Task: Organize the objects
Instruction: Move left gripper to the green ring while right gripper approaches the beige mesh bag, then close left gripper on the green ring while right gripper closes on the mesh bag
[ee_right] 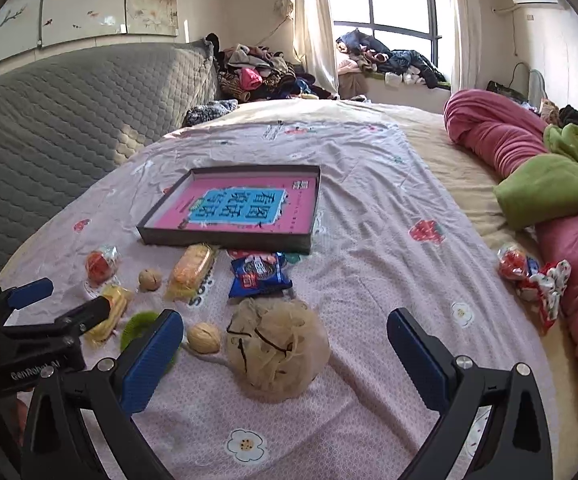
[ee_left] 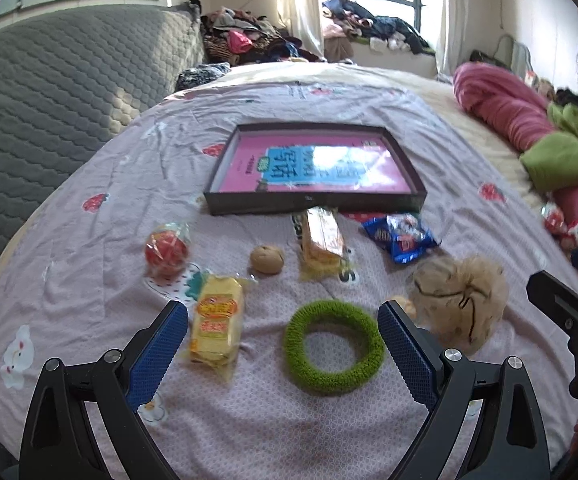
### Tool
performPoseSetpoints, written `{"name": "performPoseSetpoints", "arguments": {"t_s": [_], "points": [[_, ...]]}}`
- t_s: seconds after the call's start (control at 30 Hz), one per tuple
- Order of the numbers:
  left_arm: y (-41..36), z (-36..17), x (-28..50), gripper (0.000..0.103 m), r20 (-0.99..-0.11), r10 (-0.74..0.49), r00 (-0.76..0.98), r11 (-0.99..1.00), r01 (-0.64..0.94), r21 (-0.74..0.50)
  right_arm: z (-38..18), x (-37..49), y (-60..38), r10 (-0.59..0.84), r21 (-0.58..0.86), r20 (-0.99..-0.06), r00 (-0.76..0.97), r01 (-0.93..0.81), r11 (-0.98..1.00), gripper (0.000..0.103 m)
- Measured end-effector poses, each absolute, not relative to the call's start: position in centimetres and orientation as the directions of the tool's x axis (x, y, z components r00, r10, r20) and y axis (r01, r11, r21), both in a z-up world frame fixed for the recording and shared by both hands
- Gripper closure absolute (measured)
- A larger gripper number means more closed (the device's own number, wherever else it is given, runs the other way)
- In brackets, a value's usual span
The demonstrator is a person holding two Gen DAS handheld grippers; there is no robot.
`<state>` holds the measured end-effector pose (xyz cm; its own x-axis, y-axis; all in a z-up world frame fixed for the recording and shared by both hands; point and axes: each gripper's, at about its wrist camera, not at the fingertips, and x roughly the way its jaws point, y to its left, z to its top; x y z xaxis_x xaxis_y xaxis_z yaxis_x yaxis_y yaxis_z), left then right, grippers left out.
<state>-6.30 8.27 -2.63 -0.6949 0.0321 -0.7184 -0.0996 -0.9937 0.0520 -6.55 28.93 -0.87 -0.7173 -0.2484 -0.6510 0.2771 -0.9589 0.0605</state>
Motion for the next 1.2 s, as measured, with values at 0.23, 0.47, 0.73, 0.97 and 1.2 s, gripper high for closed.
{"name": "performPoseSetpoints", "arguments": {"t_s": [0.23,0.47,0.73,0.97,1.2], "points": [[9.8,-5.0,-6.0,0.007,-0.724,0.037,-0.689,-0.99,-0.125,0.068,-3.6,-7.8,28.5,-0.233,0.042,-0.708,-0.667,0.289,-0.956,0.0],[10.3,-6.3,-6.7,0.007,-0.733,0.027,-0.68,-0.989,-0.123,0.077,-5.0,-9.1,27.8,-0.21,0.016,-0.736,-0.644,0.293,-0.956,0.0],[10.1,-7.5,-7.4,0.007,-0.752,-0.092,-0.653,-0.995,0.093,0.04,-5.4,-10.1,27.2,-0.2,-0.02,-0.749,-0.632,0.323,-0.946,0.0],[10.4,-9.0,-8.2,0.01,-0.766,-0.104,-0.634,-0.994,0.091,0.06,-6.0,-10.9,26.8,-0.171,-0.066,-0.76,-0.627,0.336,-0.939,0.0],[10.9,-10.0,-8.6,0.034,-0.793,-0.047,-0.607,-0.999,0.035,0.033,-7.0,-11.6,26.7,-0.172,-0.05,-0.781,-0.6,0.334,-0.941,0.007]]}}
